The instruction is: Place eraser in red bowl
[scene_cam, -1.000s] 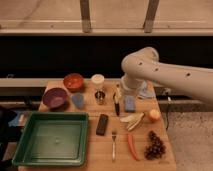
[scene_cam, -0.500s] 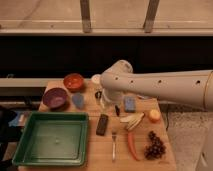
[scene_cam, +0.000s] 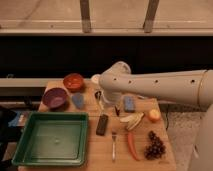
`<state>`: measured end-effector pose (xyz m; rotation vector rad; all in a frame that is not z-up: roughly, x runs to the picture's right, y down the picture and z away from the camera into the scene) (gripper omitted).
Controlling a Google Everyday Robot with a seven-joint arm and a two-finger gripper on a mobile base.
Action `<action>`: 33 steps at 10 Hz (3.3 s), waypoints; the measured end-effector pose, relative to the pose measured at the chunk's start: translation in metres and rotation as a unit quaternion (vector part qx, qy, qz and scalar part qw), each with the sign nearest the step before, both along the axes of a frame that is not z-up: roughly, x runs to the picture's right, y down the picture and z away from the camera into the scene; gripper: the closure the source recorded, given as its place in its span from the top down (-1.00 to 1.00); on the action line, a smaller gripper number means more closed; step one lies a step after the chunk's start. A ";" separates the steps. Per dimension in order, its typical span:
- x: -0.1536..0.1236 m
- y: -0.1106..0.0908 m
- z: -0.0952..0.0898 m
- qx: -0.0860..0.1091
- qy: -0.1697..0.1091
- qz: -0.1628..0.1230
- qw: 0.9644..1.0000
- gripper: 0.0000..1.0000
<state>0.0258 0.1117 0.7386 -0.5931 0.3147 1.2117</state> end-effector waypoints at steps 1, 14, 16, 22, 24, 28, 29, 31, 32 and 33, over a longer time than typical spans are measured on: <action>-0.007 0.009 0.010 -0.009 -0.004 0.001 1.000 0.30; -0.040 0.058 0.091 -0.079 0.006 0.021 0.997 0.30; -0.028 0.064 0.100 -0.089 0.019 0.027 0.996 0.30; -0.020 0.076 0.106 -0.099 0.032 0.018 0.994 -0.23; -0.022 0.069 0.100 -0.083 0.029 0.011 0.996 -0.62; -0.017 0.045 0.088 -0.048 0.023 0.025 0.998 -1.00; -0.013 0.032 0.084 -0.036 0.022 0.031 0.999 -1.00; -0.002 -0.016 0.068 0.005 0.011 0.053 0.999 -1.00; 0.002 -0.037 0.061 0.023 0.008 0.060 0.998 -1.00; 0.002 -0.055 0.055 0.038 0.003 0.064 0.997 -1.00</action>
